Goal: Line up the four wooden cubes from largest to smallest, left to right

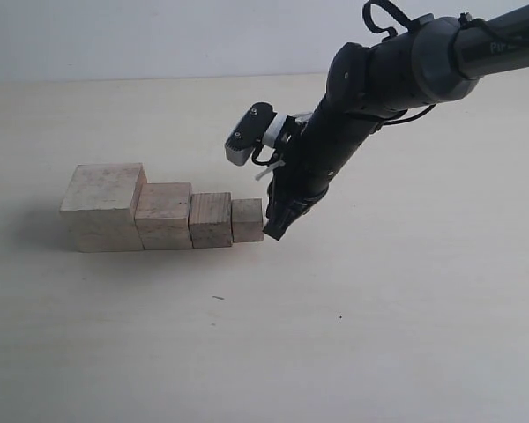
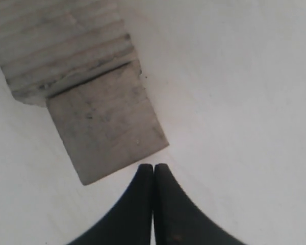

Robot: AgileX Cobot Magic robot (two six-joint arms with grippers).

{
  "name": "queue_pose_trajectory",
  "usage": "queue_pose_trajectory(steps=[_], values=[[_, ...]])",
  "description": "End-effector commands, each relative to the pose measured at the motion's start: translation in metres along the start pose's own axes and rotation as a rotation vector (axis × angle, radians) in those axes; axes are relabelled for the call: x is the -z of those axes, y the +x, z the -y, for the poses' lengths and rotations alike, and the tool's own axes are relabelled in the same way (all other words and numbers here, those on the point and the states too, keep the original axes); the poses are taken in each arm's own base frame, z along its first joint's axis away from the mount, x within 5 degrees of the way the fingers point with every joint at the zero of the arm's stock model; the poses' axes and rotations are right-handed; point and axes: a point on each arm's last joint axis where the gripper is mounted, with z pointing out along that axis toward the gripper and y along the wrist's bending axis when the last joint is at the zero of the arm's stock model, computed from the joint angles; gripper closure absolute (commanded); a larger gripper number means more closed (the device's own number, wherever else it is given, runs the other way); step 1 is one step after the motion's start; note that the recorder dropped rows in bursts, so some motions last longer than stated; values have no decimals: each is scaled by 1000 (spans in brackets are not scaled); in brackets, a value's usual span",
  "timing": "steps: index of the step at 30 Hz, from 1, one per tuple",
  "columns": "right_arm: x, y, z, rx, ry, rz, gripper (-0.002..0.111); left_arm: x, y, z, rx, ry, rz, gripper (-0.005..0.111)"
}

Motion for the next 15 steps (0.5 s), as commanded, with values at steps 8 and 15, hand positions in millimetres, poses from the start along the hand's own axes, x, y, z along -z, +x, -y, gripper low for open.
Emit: queue_pose_trajectory(steps=[8,15], values=[[0,-2,-2,-20,-22,21,108,0,0,0,-4,3,13,107],[0,-1,-2,-20,-29,16,108,0,0,0,-4,3,13,107]])
